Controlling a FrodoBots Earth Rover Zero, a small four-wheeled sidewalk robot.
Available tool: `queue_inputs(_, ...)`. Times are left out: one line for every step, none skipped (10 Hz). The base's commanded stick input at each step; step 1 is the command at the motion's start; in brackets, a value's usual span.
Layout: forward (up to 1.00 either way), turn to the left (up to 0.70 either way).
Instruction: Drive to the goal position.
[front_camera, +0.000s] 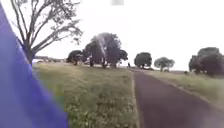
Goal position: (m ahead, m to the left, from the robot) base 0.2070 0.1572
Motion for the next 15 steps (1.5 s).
queue_inputs(0.70,-0.14)
queue_inputs(0.65,-0.18)
queue_inputs(0.55,-0.26)
queue_inputs(0.44,-0.34)
queue_inputs(0.34,-0.43)
queue_inputs(0.24,-0.51)
queue_inputs(0.14,-0.59)
queue_inputs(0.04,-0.67)
queue_inputs(0.00,-0.70)
queue_inputs(0.00,-0.70)
queue_inputs(0.00,-0.70)
queue_inputs(0.00,-0.70)
queue_inputs(0.00,-0.70)
queue_inputs(0.00,0.00)
queue_inputs(0.00,0.00)
